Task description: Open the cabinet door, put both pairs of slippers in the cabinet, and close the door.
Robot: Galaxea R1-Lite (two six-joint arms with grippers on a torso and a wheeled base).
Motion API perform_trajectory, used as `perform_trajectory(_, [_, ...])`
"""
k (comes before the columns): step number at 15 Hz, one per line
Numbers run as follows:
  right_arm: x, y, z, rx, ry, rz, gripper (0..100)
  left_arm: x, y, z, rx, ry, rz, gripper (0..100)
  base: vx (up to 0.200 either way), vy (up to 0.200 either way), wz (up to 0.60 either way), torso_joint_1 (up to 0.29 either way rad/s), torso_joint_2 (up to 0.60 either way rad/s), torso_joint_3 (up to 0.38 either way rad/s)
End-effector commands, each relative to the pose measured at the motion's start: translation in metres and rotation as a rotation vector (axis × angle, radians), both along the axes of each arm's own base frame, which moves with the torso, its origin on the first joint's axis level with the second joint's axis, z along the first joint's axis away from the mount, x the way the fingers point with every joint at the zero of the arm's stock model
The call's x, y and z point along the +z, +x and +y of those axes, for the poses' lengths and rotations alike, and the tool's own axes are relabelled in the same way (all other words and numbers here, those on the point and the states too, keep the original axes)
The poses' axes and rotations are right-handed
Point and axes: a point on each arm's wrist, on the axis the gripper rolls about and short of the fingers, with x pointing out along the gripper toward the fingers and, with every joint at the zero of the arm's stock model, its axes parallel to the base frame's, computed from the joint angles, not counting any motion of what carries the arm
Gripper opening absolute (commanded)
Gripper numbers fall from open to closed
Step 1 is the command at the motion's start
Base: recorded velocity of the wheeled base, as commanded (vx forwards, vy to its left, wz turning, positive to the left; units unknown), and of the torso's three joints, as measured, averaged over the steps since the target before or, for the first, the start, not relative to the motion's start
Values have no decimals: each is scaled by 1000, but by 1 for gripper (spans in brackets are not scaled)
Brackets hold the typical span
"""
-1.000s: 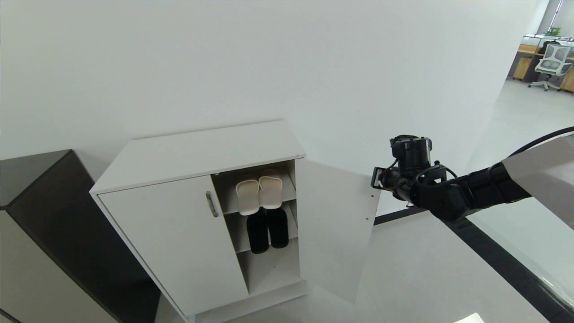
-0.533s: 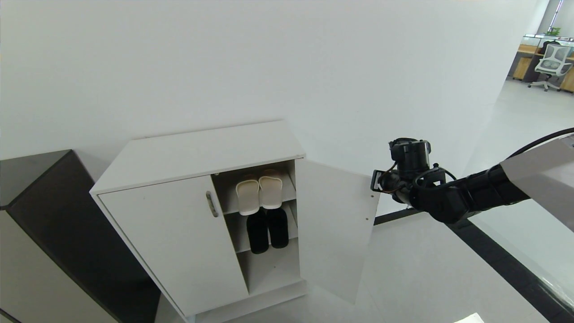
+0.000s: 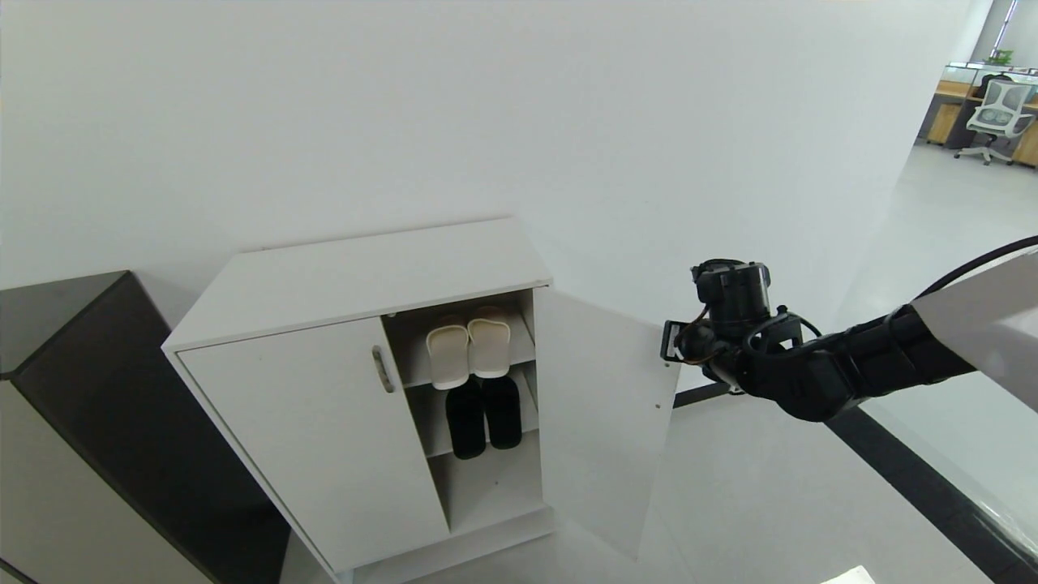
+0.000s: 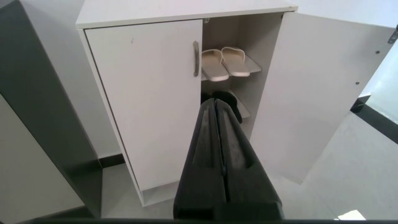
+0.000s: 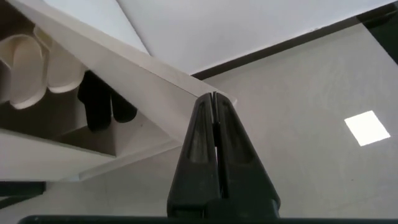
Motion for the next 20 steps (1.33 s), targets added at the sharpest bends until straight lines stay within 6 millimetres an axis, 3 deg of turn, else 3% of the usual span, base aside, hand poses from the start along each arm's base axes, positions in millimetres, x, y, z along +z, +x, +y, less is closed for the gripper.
perform_trajectory(1, [17,-28,15,68,10,-16,0,0,0,0,0,0,0,0,0,0,0,0,0,0])
perform_trajectory(4, [40,-65,32,156,30,-47,0,0,0,0,0,0,0,0,0,0,0,0,0,0])
perform_trajectory(7, [43,-72,31,165,28,-49,0,0,0,0,0,0,0,0,0,0,0,0,0,0])
perform_trajectory(11, [18,-60,34,153,-5,1,0,0,0,0,0,0,0,0,0,0,0,0,0,0])
perform_trajectory(17, [-20,-50,62,193,-45,61,0,0,0,0,0,0,0,0,0,0,0,0,0,0])
perform_trajectory(20, [-22,-62,81,247,-39,65,0,0,0,0,0,0,0,0,0,0,0,0,0,0])
